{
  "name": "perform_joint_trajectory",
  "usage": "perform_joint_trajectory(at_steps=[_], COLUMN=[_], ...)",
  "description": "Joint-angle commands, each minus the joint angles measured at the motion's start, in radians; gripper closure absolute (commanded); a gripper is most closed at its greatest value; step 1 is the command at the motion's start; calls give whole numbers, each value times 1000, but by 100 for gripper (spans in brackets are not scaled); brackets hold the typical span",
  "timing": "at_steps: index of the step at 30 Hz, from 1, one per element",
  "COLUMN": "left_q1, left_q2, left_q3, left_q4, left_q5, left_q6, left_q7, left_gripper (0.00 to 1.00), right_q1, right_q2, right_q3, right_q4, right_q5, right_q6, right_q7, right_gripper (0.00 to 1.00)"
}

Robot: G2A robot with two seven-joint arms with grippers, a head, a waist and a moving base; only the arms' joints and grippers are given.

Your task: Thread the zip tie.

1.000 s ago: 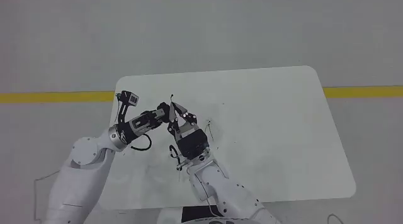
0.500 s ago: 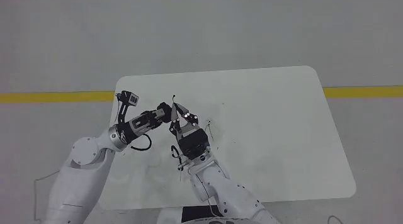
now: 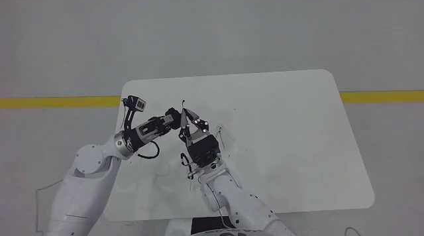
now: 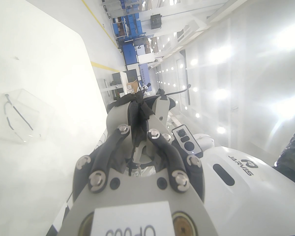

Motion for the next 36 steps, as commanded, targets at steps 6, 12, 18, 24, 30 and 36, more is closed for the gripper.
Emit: perform_joint_trajectory(at_steps=[6, 12, 18, 24, 30, 36], left_q1=[0, 0, 0, 0, 0, 0], left_q2=[0, 0, 0, 0, 0, 0], left_q3=[0, 0, 0, 0, 0, 0], left_q4=[0, 0, 0, 0, 0, 0], left_q5=[0, 0, 0, 0, 0, 0], left_q6=[0, 0, 0, 0, 0, 0], left_q7=[0, 0, 0, 0, 0, 0], left_gripper=[100, 100, 100, 100, 100, 100], right_q1=[-2, -2, -4, -6, -7, -4], right_q2=[1, 1, 1, 1, 2, 1], right_q3=[3, 3, 6, 9, 11, 7], right_q4=[0, 2, 2, 0, 0, 3], right_q5=[-11, -16, -17, -12, -13, -17], right_q6=[-1, 0, 19, 18, 16, -1], right_q7=[5, 9, 15, 8, 8, 8], right_gripper=[100, 100, 100, 100, 100, 100])
